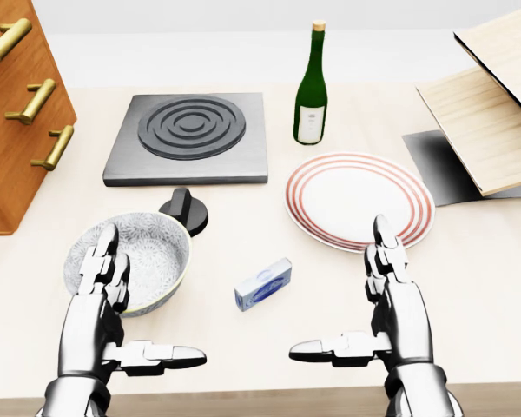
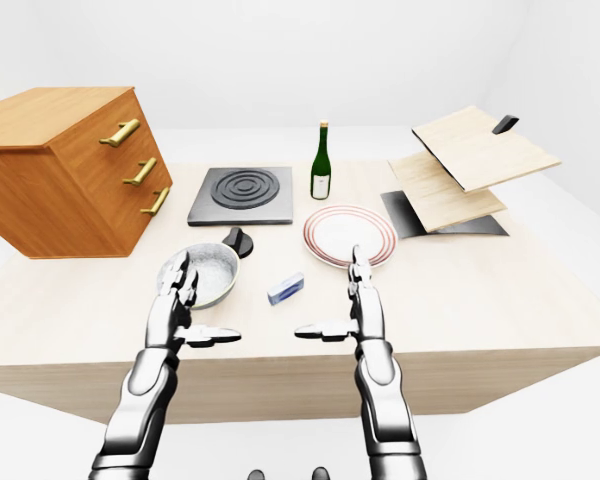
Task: Pick up the akita bowl and put it on the plate.
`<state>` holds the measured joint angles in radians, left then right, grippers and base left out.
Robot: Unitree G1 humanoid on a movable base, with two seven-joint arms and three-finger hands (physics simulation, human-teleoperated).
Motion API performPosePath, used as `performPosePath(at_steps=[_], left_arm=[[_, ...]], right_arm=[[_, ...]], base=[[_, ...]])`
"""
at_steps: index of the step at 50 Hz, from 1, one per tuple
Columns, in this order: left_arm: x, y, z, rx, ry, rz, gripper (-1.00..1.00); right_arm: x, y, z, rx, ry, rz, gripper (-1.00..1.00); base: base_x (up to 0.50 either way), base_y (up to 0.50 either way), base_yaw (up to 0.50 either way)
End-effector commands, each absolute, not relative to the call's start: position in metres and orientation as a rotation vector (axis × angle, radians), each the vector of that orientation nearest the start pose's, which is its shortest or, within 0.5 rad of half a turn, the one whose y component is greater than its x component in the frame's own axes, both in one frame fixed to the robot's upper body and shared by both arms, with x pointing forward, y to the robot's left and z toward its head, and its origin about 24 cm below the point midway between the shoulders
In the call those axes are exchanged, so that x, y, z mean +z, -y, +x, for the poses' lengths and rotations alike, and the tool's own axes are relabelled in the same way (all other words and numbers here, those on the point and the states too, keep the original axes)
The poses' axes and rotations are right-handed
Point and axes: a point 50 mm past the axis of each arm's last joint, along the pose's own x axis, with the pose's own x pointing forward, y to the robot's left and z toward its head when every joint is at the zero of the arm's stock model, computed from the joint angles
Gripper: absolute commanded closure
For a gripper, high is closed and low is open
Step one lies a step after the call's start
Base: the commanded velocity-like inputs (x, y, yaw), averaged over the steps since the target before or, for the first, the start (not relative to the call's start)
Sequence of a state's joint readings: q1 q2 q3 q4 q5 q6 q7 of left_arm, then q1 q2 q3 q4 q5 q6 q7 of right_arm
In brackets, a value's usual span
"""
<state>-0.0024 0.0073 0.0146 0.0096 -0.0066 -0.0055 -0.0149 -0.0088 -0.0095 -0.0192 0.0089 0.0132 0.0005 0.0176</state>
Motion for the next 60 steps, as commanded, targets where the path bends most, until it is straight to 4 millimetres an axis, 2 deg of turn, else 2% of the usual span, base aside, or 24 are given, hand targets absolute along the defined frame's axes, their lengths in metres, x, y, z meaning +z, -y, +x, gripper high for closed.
performPosePath(at_steps=[1,4,5,6,7,8,9,10,11,12,14,16,17,19,23,27,46,55,58,60], left_arm=[[0.038,-0.16,0.255,0.001,-0.005,0.002,-0.98],[0.044,-0.16,0.255,-0.001,0.004,0.009,-0.98],[0.071,-0.162,0.255,0.006,0.069,0.074,-0.98],[0.073,-0.162,0.254,0.006,0.079,0.078,-0.98],[0.148,-0.166,0.24,0.029,0.406,0.173,-0.99],[0.184,-0.167,0.228,0.046,0.574,0.201,-0.99],[0.223,-0.168,0.208,0.056,0.777,0.211,-0.99],[0.244,-0.17,0.193,0.082,0.902,0.209,-0.98],[0.256,-0.172,0.183,0.091,0.982,0.195,-0.98],[0.258,-0.173,0.179,0.096,0.995,0.196,-0.98],[0.251,-0.174,0.182,0.091,0.953,0.193,-0.98],[0.235,-0.175,0.194,0.095,0.847,0.208,-0.98],[0.228,-0.177,0.198,0.099,0.813,0.155,-0.98],[0.226,-0.178,0.198,0.098,0.805,0.139,-0.99],[0.232,-0.179,0.197,0.105,0.836,0.147,-0.99],[0.229,-0.18,0.2,0.107,0.813,0.147,-0.99],[0.229,-0.184,0.193,0.125,0.821,0.144,-0.99],[0.229,-0.186,0.19,0.134,0.822,0.145,-0.98],[0.23,-0.186,0.188,0.137,0.831,0.142,-0.99],[0.231,-0.187,0.188,0.138,0.834,0.138,-0.99]], right_arm=[[0.044,0.163,0.259,0.001,0.005,0.012,-1.0],[0.051,0.162,0.259,0.0,0.023,0.014,-1.0],[0.076,0.161,0.26,0.018,0.095,0.031,-1.0],[0.078,0.161,0.26,0.018,0.104,0.032,-1.0],[0.13,0.161,0.257,0.034,0.324,0.071,-1.0],[0.156,0.164,0.252,0.027,0.442,0.109,-1.0],[0.189,0.167,0.243,0.028,0.594,0.16,-1.0],[0.211,0.17,0.235,0.017,0.701,0.204,-1.0],[0.225,0.171,0.228,0.025,0.768,0.21,-1.0],[0.239,0.172,0.22,0.019,0.843,0.222,-1.0],[0.244,0.174,0.215,0.013,0.869,0.268,-1.0],[0.24,0.173,0.214,0.019,0.85,0.281,-1.0],[0.232,0.171,0.217,0.022,0.81,0.249,-1.0],[0.228,0.17,0.217,0.035,0.789,0.245,-1.0],[0.22,0.168,0.216,0.041,0.759,0.242,-1.0],[0.218,0.168,0.215,0.056,0.751,0.261,-1.0],[0.211,0.16,0.218,0.089,0.716,0.24,-1.0],[0.192,0.135,0.229,0.137,0.617,0.01,-1.0],[0.186,0.119,0.231,0.17,0.596,-0.11,-1.0],[0.181,0.107,0.231,0.198,0.584,-0.276,-1.0]], base=[[0.0,0.0,0.0],[0.0,0.0,0.0],[0.0,0.0,0.0],[0.0,0.0,0.0],[0.0,0.0,0.0],[0.0,0.0,0.0],[0.0,0.0,0.0],[0.0,0.0,0.0],[0.0,0.0,0.0],[0.0,0.0,0.0],[0.0,0.0,0.0],[0.0,0.0,0.0],[0.0,0.0,0.0],[0.0,0.0,0.0],[0.0,0.0,0.0],[0.07,0.0,0.0],[0.5,0.0,0.0],[0.11,0.0,0.0],[0.0,0.0,0.0],[0.0,0.0,0.0]])
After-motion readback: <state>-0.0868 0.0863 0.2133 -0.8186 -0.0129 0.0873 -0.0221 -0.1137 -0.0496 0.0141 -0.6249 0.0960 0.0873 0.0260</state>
